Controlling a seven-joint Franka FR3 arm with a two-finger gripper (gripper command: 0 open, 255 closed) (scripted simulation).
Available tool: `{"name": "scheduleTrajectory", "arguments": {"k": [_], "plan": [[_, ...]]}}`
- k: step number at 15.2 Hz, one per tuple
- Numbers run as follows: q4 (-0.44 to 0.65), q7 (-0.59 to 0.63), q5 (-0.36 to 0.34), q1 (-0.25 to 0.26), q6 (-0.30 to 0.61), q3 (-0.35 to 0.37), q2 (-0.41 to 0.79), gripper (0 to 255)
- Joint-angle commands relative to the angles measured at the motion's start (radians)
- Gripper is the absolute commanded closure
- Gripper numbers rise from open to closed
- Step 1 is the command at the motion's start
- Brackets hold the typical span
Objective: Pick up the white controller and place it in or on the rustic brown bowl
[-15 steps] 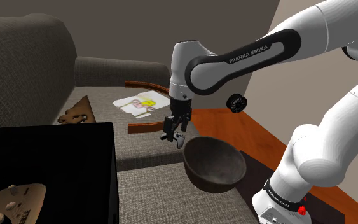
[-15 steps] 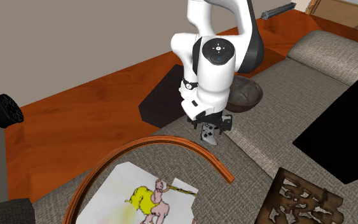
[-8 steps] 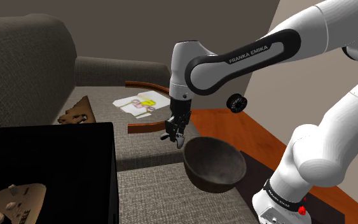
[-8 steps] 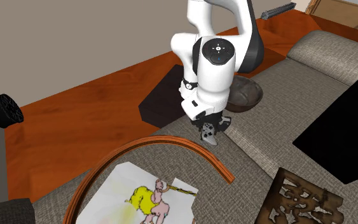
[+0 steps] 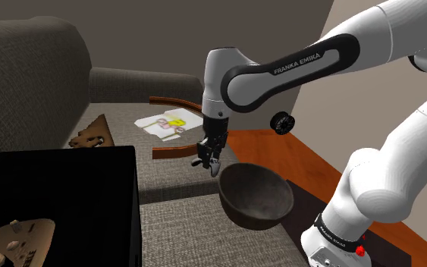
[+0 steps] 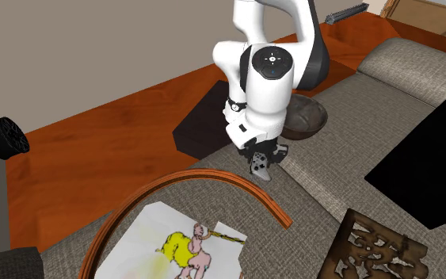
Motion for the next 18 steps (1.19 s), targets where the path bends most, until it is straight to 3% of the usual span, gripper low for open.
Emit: {"name": "scheduleTrajectory", "arguments": {"k": [1, 18], "plan": [[0.012, 0.000, 0.000, 0.000, -0.021, -0.001, -0.009, 255], [0.182, 0.010, -0.004, -0.004, -0.257, -0.016, -0.076, 255]]}}
